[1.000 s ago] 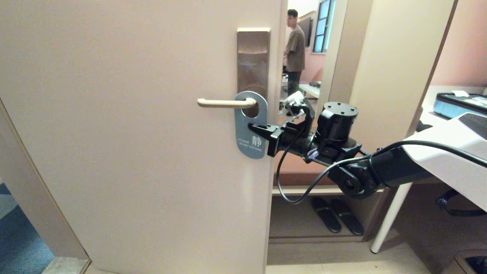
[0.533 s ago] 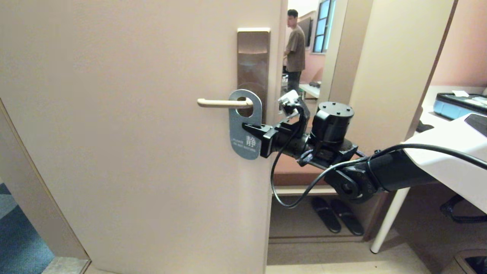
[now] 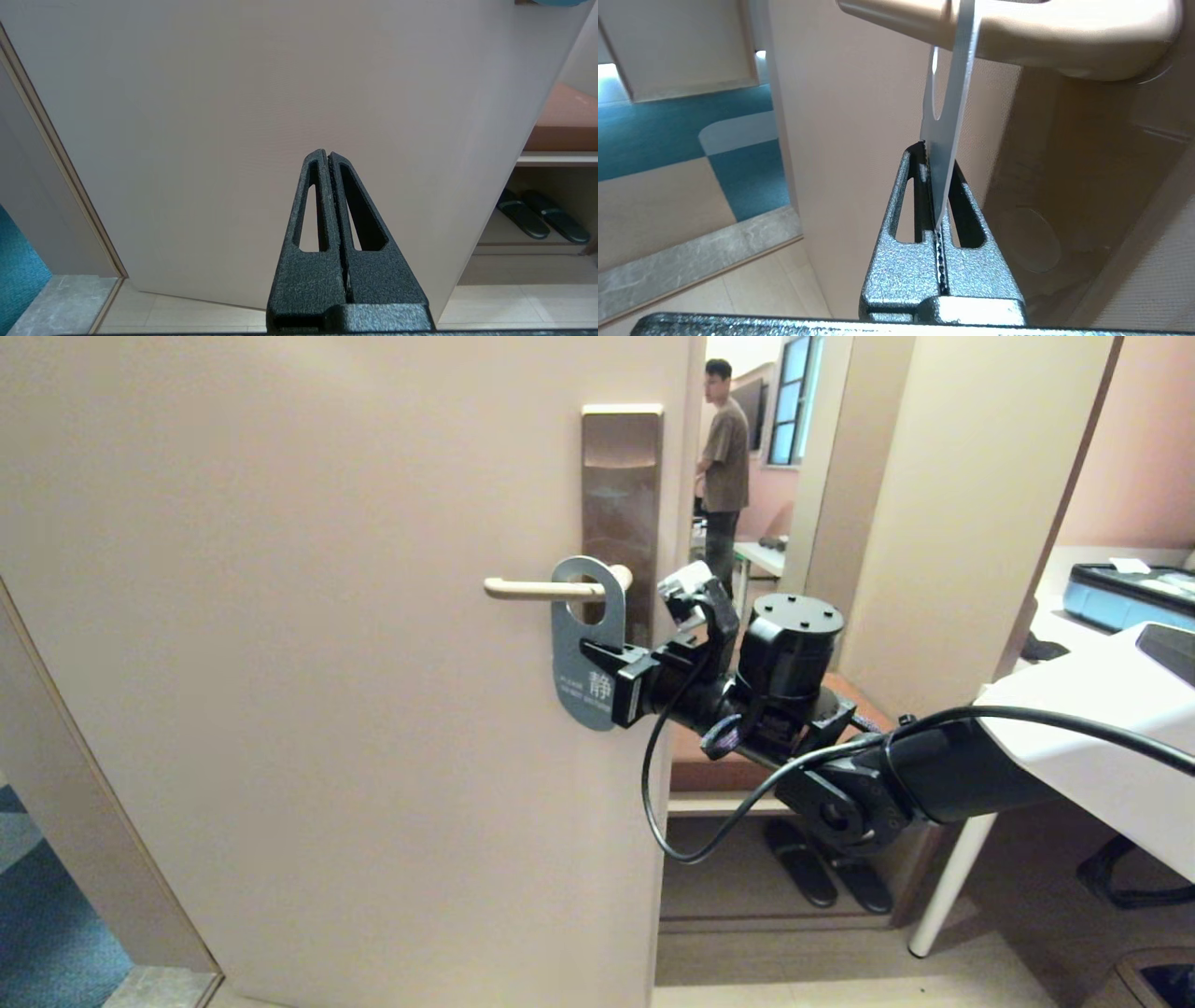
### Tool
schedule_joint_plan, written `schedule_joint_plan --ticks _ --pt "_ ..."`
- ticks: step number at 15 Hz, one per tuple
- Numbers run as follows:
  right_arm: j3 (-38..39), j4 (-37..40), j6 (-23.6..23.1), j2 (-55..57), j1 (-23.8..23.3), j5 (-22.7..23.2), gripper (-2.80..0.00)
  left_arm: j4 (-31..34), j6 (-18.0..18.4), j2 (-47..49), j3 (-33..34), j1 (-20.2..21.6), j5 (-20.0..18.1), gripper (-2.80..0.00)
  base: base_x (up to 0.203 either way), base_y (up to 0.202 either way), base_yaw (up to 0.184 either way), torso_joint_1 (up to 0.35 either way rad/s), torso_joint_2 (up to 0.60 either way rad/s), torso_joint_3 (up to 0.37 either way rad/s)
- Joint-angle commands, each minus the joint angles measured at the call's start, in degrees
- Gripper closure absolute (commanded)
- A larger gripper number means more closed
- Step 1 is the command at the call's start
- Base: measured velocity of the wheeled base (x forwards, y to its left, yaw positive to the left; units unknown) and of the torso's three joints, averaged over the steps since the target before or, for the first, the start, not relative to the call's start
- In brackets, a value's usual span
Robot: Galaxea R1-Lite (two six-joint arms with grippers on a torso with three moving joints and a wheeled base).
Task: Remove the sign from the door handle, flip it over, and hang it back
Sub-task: Take down the sign
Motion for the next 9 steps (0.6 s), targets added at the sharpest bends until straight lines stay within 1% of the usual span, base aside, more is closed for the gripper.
schedule_joint_plan --ticks 1,5,9 --pt "-0.32 -0.32 -0.03 0.09 1.29 -2.72 0.0 -0.01 -0.02 0.07 0.0 0.02 0.03 0.0 0.0 0.0 0.0 0.0 0.0 0.0" --pt "-1.25 -0.35 0.05 0.71 3.52 -9.62 0.0 -0.01 -0.02 0.07 0.0 0.02 0.03 0.0 0.0 0.0 0.0 0.0 0.0 0.0" --pt "-4.19 -0.35 -0.11 1.7 5.6 -13.7 0.0 -0.01 -0.02 0.07 0.0 0.02 0.03 0.0 0.0 0.0 0.0 0.0 0.0 0.0"
